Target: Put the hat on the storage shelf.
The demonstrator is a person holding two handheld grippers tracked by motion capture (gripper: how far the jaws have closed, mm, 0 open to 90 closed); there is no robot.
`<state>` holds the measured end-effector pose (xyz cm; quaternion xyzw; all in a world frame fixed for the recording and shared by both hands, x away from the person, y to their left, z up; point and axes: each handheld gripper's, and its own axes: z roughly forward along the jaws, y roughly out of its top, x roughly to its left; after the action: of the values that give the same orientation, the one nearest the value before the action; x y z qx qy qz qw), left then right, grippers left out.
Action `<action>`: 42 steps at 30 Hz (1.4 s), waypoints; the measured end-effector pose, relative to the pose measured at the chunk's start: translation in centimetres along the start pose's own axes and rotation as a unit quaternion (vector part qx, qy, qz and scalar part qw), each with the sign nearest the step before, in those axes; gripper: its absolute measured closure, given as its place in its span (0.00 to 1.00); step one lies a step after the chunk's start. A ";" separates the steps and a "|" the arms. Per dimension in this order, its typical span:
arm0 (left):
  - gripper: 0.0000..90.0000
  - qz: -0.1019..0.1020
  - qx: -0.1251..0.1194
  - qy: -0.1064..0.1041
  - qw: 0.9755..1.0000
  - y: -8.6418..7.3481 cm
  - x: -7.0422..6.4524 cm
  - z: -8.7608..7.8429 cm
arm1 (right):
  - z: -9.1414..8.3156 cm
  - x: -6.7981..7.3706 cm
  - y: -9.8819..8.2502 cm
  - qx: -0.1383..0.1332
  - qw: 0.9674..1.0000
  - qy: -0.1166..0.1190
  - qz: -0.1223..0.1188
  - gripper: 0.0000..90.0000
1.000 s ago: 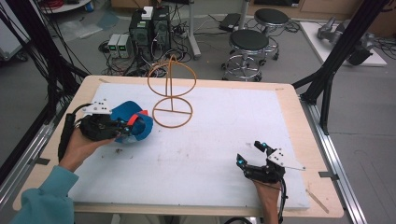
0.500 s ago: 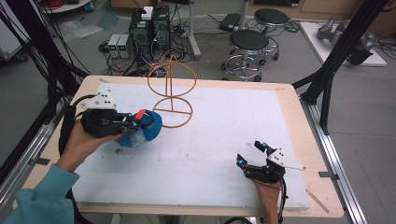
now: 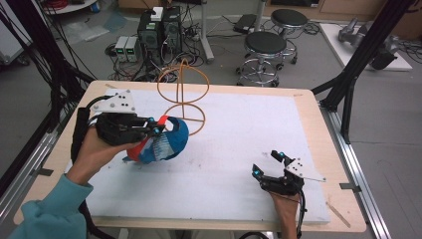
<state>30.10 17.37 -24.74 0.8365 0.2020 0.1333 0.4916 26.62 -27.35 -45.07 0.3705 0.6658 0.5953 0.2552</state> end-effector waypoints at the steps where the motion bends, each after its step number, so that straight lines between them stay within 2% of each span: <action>1: 0.94 0.000 -0.002 -0.001 1.000 0.2 -0.1 0.0 | 0.0 0.0 0.0 0.001 1.000 0.000 -0.001 0.11; 13: 0.94 0.013 -0.033 -0.039 0.999 2.7 -1.9 0.5 | 0.0 0.0 0.0 0.002 1.000 0.001 0.000 0.11; 19: 0.95 0.024 -0.033 -0.053 0.998 3.5 -2.9 1.4 | 0.0 0.0 0.0 0.001 1.000 0.001 0.001 0.11; 32: 0.95 0.025 -0.033 -0.077 0.996 3.7 -3.8 2.9 | 0.0 -0.1 0.0 0.003 1.000 0.002 0.003 0.11; 36: 0.95 0.027 -0.033 -0.077 0.996 3.5 -3.8 3.2 | 0.0 -0.1 0.0 0.002 1.000 0.001 0.002 0.11; 42: 0.95 0.017 -0.032 -0.075 0.997 2.4 -3.3 3.5 | 0.0 -0.1 0.0 0.003 1.000 0.001 0.004 0.11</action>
<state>29.20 12.09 -24.35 0.8315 0.1457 0.0853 0.5293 26.68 -27.37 -45.07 0.3730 0.6666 0.5946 0.2508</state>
